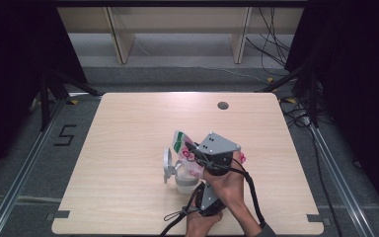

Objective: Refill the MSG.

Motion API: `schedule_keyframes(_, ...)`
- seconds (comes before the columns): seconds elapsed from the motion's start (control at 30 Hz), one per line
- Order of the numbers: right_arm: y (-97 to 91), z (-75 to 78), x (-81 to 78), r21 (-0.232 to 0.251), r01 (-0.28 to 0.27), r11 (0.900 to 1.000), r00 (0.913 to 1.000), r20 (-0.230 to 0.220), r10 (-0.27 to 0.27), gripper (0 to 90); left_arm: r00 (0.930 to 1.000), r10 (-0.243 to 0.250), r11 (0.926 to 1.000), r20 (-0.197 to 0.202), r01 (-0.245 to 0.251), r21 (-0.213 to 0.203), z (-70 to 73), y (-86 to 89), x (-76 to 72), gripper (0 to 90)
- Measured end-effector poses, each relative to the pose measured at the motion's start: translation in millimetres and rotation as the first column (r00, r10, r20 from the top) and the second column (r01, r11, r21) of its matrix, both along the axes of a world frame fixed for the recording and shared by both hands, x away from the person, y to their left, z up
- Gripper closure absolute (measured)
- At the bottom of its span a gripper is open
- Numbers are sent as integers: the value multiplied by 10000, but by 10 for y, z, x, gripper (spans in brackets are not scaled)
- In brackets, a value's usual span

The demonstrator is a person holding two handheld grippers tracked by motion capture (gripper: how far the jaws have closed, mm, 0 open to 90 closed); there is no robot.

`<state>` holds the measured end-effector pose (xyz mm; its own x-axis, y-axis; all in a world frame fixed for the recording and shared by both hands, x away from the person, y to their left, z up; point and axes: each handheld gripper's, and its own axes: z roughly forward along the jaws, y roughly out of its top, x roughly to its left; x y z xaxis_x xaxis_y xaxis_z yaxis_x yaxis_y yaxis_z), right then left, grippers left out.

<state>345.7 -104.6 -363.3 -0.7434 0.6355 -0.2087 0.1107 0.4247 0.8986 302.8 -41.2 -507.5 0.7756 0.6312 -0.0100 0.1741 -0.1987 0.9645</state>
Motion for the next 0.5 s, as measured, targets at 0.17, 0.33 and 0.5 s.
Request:
schedule_keyframes(0.17, 2, -1, 1, -8, 5, 10000, 10000, 9, -5, 900, 10000, 1, 10000, -5, -1, 24, -3, -1, 3, 754)
schedule_keyframes(0.33, 0, 0, 3, -5, 13, 10000, 10000, -8, -13, 900, 10000, 35, 10000, 22, -35, 20, -4, -3, 2, 755)
schedule_keyframes(0.5, 11, -11, 5, -90, 20, 10000, 10000, 11, -20, 900, 9991, 381, 9945, -195, -398, -964, -21, -61, -9, 755)
